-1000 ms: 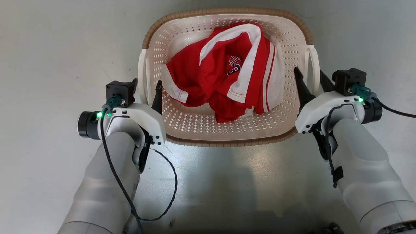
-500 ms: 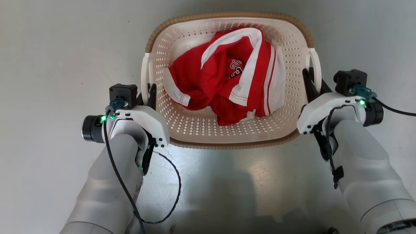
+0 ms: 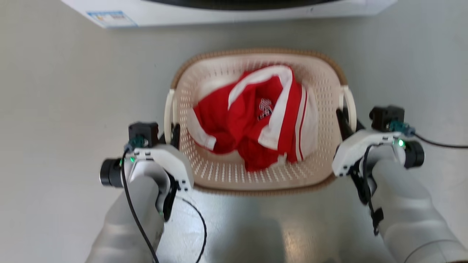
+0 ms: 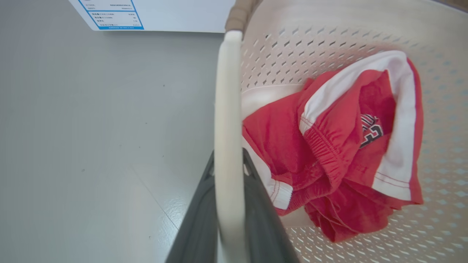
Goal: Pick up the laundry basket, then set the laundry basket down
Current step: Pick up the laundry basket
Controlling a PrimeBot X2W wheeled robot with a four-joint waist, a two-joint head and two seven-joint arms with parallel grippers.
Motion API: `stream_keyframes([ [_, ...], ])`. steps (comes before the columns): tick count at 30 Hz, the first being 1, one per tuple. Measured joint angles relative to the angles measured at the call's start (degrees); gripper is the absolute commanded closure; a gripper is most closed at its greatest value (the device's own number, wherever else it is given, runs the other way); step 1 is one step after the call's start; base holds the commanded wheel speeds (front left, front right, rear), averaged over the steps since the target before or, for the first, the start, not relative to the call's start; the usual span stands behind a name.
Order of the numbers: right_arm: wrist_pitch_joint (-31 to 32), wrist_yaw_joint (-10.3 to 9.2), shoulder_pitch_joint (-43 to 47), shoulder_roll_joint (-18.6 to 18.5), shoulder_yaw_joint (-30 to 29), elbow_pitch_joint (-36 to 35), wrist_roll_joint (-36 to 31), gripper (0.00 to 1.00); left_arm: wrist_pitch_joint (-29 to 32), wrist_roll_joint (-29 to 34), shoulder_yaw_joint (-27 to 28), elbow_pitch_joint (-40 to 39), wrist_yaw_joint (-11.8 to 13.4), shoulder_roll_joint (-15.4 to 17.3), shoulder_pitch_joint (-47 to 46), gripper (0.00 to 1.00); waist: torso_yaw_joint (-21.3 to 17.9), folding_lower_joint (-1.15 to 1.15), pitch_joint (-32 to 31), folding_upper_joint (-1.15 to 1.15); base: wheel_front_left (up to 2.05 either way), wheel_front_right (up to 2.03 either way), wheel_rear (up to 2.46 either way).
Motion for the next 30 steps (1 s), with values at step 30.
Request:
stream_keyframes([
  [30,6.1,0.1,22.1,0.8,16.3,6.7,15.1,1.0,3.0,-13.0,-14.3,9.5,-0.5,-0.4,21.0,1.0,-1.1,0.0,-31.5,0.0,0.0,0.0,0.0],
])
